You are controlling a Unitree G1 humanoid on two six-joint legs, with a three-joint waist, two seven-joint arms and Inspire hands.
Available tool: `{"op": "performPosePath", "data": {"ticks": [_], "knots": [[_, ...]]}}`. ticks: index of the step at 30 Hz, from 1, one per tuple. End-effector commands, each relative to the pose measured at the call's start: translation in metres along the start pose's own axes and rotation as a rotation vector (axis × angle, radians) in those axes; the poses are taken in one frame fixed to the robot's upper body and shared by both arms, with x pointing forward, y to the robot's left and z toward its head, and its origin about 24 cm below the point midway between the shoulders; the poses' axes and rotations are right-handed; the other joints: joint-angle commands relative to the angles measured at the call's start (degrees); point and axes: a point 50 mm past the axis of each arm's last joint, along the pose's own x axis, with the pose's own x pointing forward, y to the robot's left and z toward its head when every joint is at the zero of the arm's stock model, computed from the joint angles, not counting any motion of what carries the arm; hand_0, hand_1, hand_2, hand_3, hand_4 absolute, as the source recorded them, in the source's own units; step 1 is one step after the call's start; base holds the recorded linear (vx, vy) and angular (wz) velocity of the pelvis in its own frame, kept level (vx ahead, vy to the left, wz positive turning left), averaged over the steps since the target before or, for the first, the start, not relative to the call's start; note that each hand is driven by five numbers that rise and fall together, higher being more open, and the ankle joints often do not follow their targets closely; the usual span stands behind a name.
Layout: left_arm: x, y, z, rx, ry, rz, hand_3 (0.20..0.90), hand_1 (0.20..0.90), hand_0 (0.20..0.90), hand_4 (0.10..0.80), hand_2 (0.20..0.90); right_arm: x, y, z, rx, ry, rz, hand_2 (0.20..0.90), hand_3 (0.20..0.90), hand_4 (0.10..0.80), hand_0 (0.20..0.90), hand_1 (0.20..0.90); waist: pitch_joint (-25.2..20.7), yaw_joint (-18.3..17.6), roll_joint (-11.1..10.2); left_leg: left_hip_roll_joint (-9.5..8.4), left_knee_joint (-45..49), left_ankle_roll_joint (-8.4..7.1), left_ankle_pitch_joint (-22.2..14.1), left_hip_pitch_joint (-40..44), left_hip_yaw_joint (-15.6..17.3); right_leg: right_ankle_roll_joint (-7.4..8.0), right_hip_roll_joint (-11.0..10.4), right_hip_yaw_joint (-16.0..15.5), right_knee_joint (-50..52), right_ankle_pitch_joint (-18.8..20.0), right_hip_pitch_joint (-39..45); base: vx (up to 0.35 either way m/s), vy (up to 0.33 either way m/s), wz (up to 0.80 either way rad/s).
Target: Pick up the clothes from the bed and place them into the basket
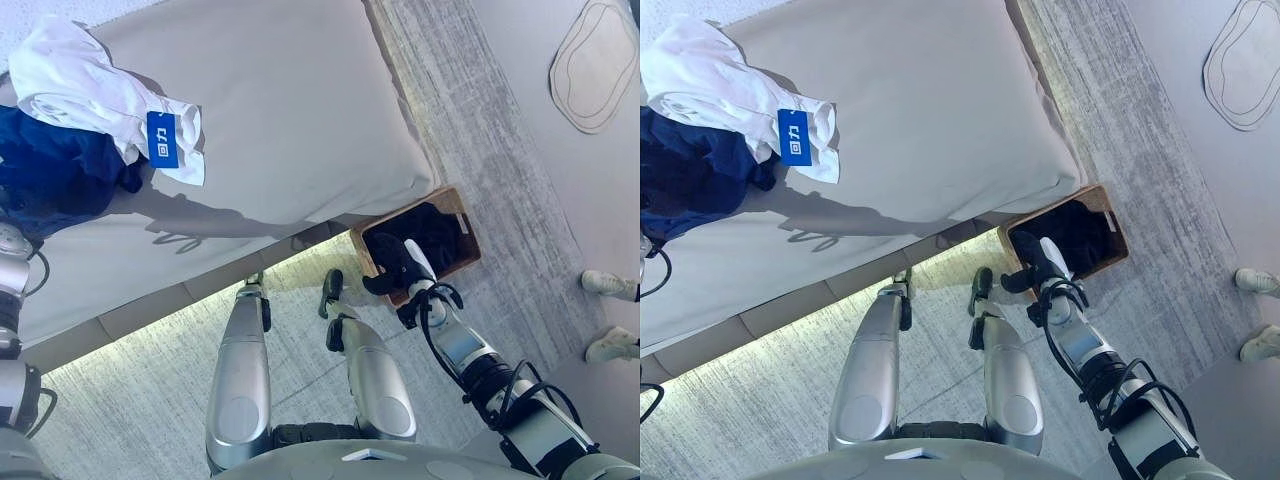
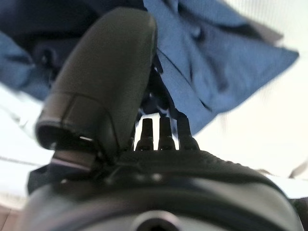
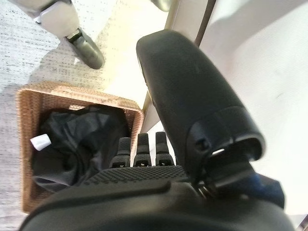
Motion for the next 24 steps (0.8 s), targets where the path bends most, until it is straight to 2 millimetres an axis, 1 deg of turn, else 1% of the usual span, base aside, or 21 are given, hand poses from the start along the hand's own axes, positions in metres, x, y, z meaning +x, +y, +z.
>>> {"op": "performPosePath", "data": {"ticks": [1,2,4,7,8,9,10,11,12,13,14,15,17,18,19,21,24], "knots": [[0.004,0.022,-0.007,-0.054,0.041,0.087,0.9,0.9,0.9,0.8,0.9,-0.005,-0.038,0.006,0.014,-0.08,-0.151,0.9,0.9,0.8,0.9,0.9,-0.26,-0.36,0.28,-3.61,2.27,5.66,-6.97,0.18,-0.91,0.52,0.65,-1.9,6.65,-0.5,-1.56,0.046,0.11,-0.09],[0.003,0.016,-0.009,-0.064,0.056,0.071,0.9,0.9,0.9,0.8,0.9,-0.006,-0.041,0.005,0.008,-0.079,-0.157,0.9,0.9,0.8,0.9,0.9,-0.26,-0.52,0.43,-3.24,3.89,5.39,-9.01,-0.37,-1.36,0.77,1.02,-1.85,8.2,-2.65,-2.17,0.042,0.099,-0.05],[0.002,0.007,-0.011,-0.058,0.078,0.044,0.9,0.9,0.9,0.8,0.9,-0.006,-0.047,0.005,0.002,-0.085,-0.172,0.9,0.9,0.8,0.9,0.9,-0.26,-0.99,0.49,-2.73,5.76,5.3,-9.33,-2.75,-1.4,0.22,1.36,-2.06,9.9,-3.69,-4.56,-0.005,0.096,-0.09],[-0.001,-0.01,-0.018,-0.056,0.136,-0.061,0.9,0.9,0.9,0.8,0.9,-0.005,-0.056,0.006,-0.027,-0.092,-0.18,0.9,0.9,0.8,0.9,0.9,-0.26,-1.65,0.26,-2.12,8.33,5.22,-9.61,-5.68,-1.94,-0.35,1.85,-2.09,12.45,-4.7,-7.75,-0.026,0.054,-0.08],[-0.003,-0.018,-0.022,-0.076,0.157,-0.114,0.804,0.818,0.818,0.704,0.818,-0.005,-0.058,0.006,-0.029,-0.092,-0.177,0.9,0.9,0.8,0.9,0.9,-0.26,-1.74,0.14,-2.07,8.75,5.19,-9.59,-6.15,-2.3,-0.41,2.06,-1.95,12.77,-4.89,-8.24,-0.006,0.02,-0.06],[-0.004,-0.022,-0.023,-0.087,0.165,-0.137,0.477,0.538,0.538,0.377,0.538,-0.005,-0.059,0.006,-0.031,-0.09,-0.173,0.9,0.9,0.8,0.9,0.9,-0.26,-1.77,0.08,-2.13,8.92,5.19,-9.64,-6.21,-2.45,-0.41,2.16,-1.85,12.82,-4.92,-8.34,0.003,0.014,-0.04],[-0.007,-0.033,-0.026,-0.14,0.182,-0.206,0.2,0.3,0.3,0.1,0.3,-0.004,-0.06,0.008,-0.043,-0.093,-0.161,0.9,0.9,0.8,0.9,0.9,-0.26,-1.86,-0.11,-2.3,8.8,5.17,-9.63,-5.89,-2.73,-0.4,2.43,-1.45,12.43,-4.88,-8.12,0.0,0.0,0.0],[-0.009,-0.039,-0.027,-0.19,0.181,-0.224,0.2,0.3,0.3,0.1,0.3,-0.004,-0.061,0.009,-0.048,-0.097,-0.155,0.9,0.9,0.8,0.9,0.9,-0.26,-1.95,-0.1,-2.39,8.47,5.13,-9.5,-5.52,-2.78,-0.37,2.57,-1.17,12.19,-4.84,-7.85,0.018,0.002,-0.06],[-0.01,-0.044,-0.025,-0.284,0.168,-0.236,0.2,0.3,0.3,0.1,0.3,-0.003,-0.06,0.01,-0.059,-0.1,-0.143,0.9,0.9,0.8,0.9,0.9,-0.26,-2.04,-0.03,-2.52,7.8,5.04,-9.26,-4.86,-2.8,-0.3,2.67,-0.81,11.77,-4.85,-7.33,0.015,-0.005,-0.07],[-0.01,-0.045,-0.023,-0.345,0.157,-0.232,0.2,0.3,0.3,0.1,0.3,-0.003,-0.059,0.011,-0.064,-0.104,-0.138,0.9,0.9,0.8,0.9,0.9,-0.26,-2.09,-0.01,-2.53,7.4,4.98,-9.14,-4.48,-2.78,-0.28,2.68,-0.69,11.5,-4.87,-7.03,0.02,-0.017,-0.1],[-0.01,-0.046,-0.016,-0.493,0.133,-0.233,0.2,0.3,0.3,0.1,0.3,-0.002,-0.058,0.011,-0.07,-0.111,-0.132,0.9,0.9,0.8,0.9,0.9,-0.26,-2.13,0.11,-2.58,6.49,4.85,-8.89,-3.45,-2.63,-0.25,2.6,-0.48,10.87,-4.86,-6.31,-0.061,-0.046,-0.08],[-0.009,-0.043,-0.006,-0.635,0.094,-0.212,0.2,0.3,0.3,0.1,0.3,-0.001,-0.058,0.014,-0.071,-0.121,-0.135,0.9,0.9,0.8,0.9,0.9,-0.26,-2.25,0.03,-2.81,4.9,4.92,-6.56,-3.74,-2.14,-0.71,2.27,-0.7,9.45,-3.31,-6.63,-0.062,-0.067,-0.05],[-0.014,-0.042,0.016,-0.972,-0.034,-0.225,0.2,0.3,0.3,0.1,0.3,-0.004,-0.049,0.01,-0.066,-0.123,-0.129,0.9,0.9,0.8,0.9,0.9,-0.26,-1.76,0.49,-3.27,2.1,4.56,-5.73,-0.79,-2.26,-0.35,1.97,-0.58,7.45,-3.35,-4.09,-0.001,-0.131,-0.01],[-0.023,-0.044,0.033,-1.15,-0.141,-0.24,0.2,0.3,0.3,0.1,0.3,-0.007,-0.042,0.007,-0.051,-0.117,-0.129,0.9,0.9,0.8,0.9,0.9,-0.26,-1.05,0.86,-3.6,0.18,4.38,-5.05,1.09,-2.66,-0.15,1.74,-0.57,6.09,-3.39,-2.28,0.055,-0.156,0.03],[-0.026,-0.043,0.037,-1.213,-0.181,-0.243,0.2,0.3,0.3,0.1,0.3,-0.007,-0.039,0.006,-0.046,-0.115,-0.127,0.9,0.9,0.8,0.9,0.9,-0.26,-0.83,0.97,-3.74,-0.32,4.34,-4.87,1.66,-2.8,-0.12,1.66,-0.58,5.71,-3.42,-1.7,0.048,-0.155,0.07],[-0.047,-0.045,0.056,-1.483,-0.366,-0.285,0.2,0.3,0.3,0.1,0.3,-0.011,-0.029,0.004,-0.031,-0.118,-0.127,0.9,0.9,0.8,0.9,0.9,-0.26,0.27,1.46,-4.22,-2.83,4.02,-4.21,5.13,-3.45,-0.05,1.35,-0.76,3.82,-3.73,1.87,0.071,-0.176,0.26],[-0.068,-0.043,0.072,-1.77,-0.563,-0.357,0.2,0.3,0.3,0.1,0.3,-0.013,-0.018,0.006,-0.001,-0.123,-0.114,0.9,0.9,0.8,0.9,0.9,-0.26,1.56,2.19,-4.56,-6.41,3.6,-3.53,10.97,-4.16,-0.15,1.03,-1.06,1.4,-4.09,7.43,0.083,-0.169,0.19]]}}
